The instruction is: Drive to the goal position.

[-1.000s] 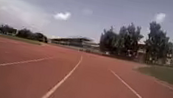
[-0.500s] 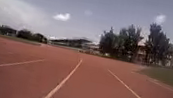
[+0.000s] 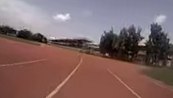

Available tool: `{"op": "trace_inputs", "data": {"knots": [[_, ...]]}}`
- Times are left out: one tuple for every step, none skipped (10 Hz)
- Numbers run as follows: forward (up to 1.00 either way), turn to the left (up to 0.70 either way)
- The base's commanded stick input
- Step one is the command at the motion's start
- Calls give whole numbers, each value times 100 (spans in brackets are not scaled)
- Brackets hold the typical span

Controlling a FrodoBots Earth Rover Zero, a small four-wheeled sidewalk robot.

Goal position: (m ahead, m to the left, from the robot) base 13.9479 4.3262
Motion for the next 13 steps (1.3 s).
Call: {"op": "trace_inputs", "data": {"knots": [[45, 0], [45, 0], [45, 0], [45, 0], [45, 0], [45, 0], [45, 0], [45, 0], [45, 0], [45, 0], [45, 0], [45, 0], [45, 0]]}}
